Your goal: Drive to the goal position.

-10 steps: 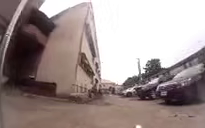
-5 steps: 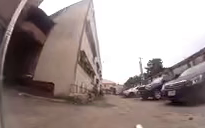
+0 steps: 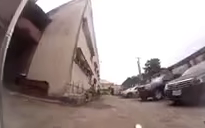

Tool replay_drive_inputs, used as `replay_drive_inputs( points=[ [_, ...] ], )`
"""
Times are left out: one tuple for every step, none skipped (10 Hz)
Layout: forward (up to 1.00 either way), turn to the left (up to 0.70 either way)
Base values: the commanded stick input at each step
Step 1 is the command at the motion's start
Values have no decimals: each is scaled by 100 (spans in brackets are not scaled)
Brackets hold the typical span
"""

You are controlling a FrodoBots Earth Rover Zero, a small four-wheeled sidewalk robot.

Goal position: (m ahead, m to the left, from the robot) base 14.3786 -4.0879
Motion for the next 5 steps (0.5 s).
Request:
replay_drive_inputs(
  points=[
    [84,1],
    [84,3],
    [84,3],
    [84,3],
    [84,3]
  ],
)
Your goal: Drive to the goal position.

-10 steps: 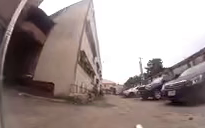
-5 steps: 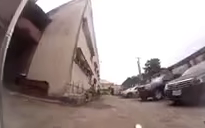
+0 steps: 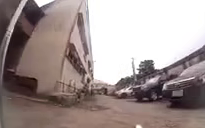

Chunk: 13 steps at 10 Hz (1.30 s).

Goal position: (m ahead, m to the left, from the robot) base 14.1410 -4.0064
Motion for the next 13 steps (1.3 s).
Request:
replay_drive_inputs(
  points=[
    [84,3],
    [84,3],
    [84,3],
    [84,3],
    [84,3],
    [84,3],
    [84,3],
    [84,3],
    [84,3],
    [84,3],
    [84,3],
    [84,3],
    [84,3]
  ],
)
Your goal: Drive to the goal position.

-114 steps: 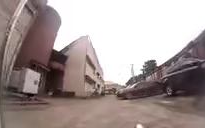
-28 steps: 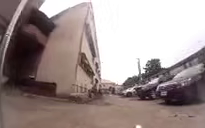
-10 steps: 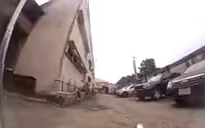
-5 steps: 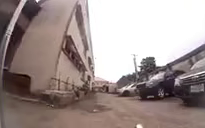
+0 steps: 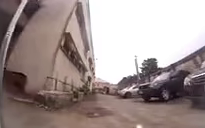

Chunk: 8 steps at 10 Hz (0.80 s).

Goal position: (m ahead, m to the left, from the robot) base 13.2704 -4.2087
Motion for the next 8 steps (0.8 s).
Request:
replay_drive_inputs(
  points=[
    [84,3],
    [84,3],
    [84,3],
    [84,3],
    [84,3],
    [84,3],
    [84,3],
    [84,3]
  ],
)
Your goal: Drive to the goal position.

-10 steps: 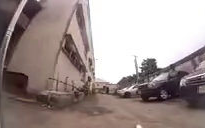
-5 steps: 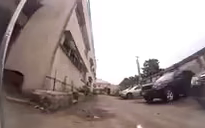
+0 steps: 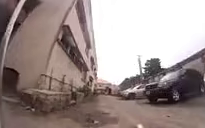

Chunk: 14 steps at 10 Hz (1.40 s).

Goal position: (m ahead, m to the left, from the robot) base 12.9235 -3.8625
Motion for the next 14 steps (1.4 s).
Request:
replay_drive_inputs(
  points=[
    [84,3],
    [84,3],
    [84,3],
    [84,3],
    [84,3],
    [84,3],
    [84,3],
    [84,3],
    [84,3],
    [84,3],
    [84,3],
    [84,3],
    [84,3],
    [84,3]
  ],
)
